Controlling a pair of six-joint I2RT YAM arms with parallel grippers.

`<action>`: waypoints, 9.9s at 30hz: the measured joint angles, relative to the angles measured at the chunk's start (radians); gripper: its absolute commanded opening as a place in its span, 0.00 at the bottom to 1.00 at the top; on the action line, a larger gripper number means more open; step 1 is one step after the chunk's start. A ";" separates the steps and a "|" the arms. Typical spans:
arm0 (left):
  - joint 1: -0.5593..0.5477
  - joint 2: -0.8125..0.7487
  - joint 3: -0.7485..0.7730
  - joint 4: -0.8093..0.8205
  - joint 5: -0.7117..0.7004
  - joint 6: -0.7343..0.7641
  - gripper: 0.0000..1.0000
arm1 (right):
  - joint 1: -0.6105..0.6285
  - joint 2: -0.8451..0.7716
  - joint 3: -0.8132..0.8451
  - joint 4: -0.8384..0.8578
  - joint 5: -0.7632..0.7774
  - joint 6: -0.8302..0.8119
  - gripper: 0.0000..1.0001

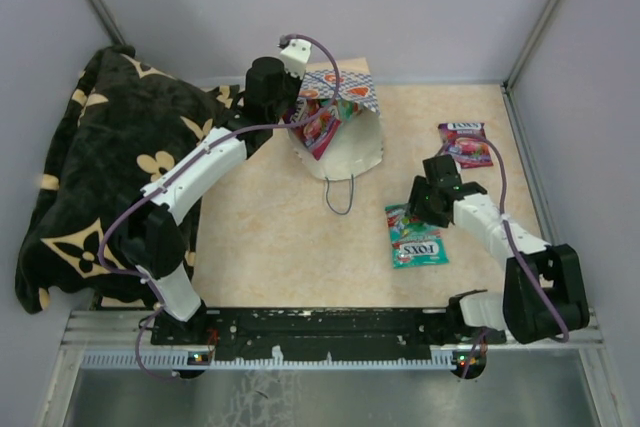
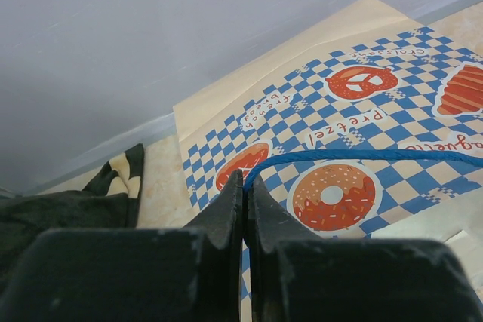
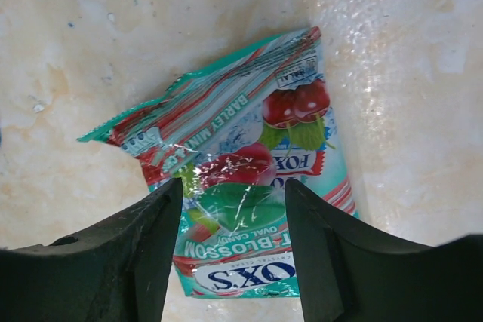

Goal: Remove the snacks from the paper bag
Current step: Adjust the snack at the center of the board.

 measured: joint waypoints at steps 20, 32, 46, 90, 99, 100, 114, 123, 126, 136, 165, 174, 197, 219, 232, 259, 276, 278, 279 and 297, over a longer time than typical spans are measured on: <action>0.000 0.000 0.000 -0.008 0.005 0.000 0.03 | 0.248 0.253 0.172 -0.171 0.296 -0.023 0.99; 0.000 0.000 -0.002 -0.008 0.004 0.011 0.03 | 0.175 0.291 0.158 -0.150 0.226 0.154 0.99; 0.000 0.000 -0.002 -0.026 0.007 0.014 0.03 | -0.057 -0.102 -0.198 0.168 0.041 0.975 0.98; 0.005 -0.075 -0.059 -0.019 0.106 0.028 0.05 | 0.242 0.232 0.164 -0.101 -0.008 -0.542 0.99; 0.005 -0.082 -0.093 0.027 0.104 0.049 0.05 | 0.242 0.279 0.174 -0.079 0.037 -0.362 0.99; 0.005 -0.085 -0.096 0.032 0.103 0.050 0.05 | 0.242 0.291 0.184 -0.082 0.048 -0.335 0.99; 0.005 -0.116 -0.113 0.042 0.082 0.053 0.07 | 0.195 0.301 0.201 -0.067 0.099 0.283 0.99; 0.005 -0.129 -0.113 0.038 0.083 0.048 0.07 | 0.123 0.144 0.050 0.027 -0.008 0.822 0.99; 0.005 -0.131 -0.113 0.037 0.083 0.048 0.08 | 0.124 0.130 0.096 -0.034 0.027 0.872 0.99; 0.005 -0.143 -0.113 0.037 0.083 0.048 0.08 | 0.126 -0.081 0.343 -0.086 0.135 0.395 0.99; 0.005 -0.143 -0.109 0.011 0.094 0.048 0.08 | 0.123 -0.051 0.248 -0.072 -0.069 -0.164 0.99; 0.005 -0.143 -0.105 0.005 0.094 0.045 0.08 | 0.123 -0.024 0.248 -0.067 -0.111 -0.172 0.99; 0.005 -0.143 -0.100 -0.005 0.094 0.042 0.08 | 0.123 0.042 0.227 -0.050 -0.168 -0.188 0.99; 0.005 -0.141 -0.088 -0.008 0.094 0.042 0.08 | 0.123 0.045 0.196 -0.035 -0.181 -0.188 0.99; 0.005 -0.141 -0.088 -0.008 0.094 0.042 0.08 | 0.123 0.050 0.196 -0.034 -0.183 -0.188 0.99; 0.005 -0.141 -0.088 -0.008 0.093 0.045 0.08 | 0.240 0.233 0.308 -0.111 0.074 -0.276 0.99; 0.005 -0.141 -0.090 -0.007 0.078 0.057 0.08 | 0.237 0.356 0.237 -0.100 0.144 -0.014 0.99; 0.005 -0.141 -0.090 -0.007 0.076 0.060 0.08 | 0.237 0.362 0.239 -0.102 0.172 0.071 0.99; 0.005 -0.141 -0.090 -0.007 0.075 0.060 0.08 | 0.237 0.365 0.243 -0.107 0.183 0.106 0.99; 0.005 -0.142 -0.091 -0.007 0.067 0.064 0.09 | 0.189 0.179 0.227 -0.200 0.294 0.537 0.99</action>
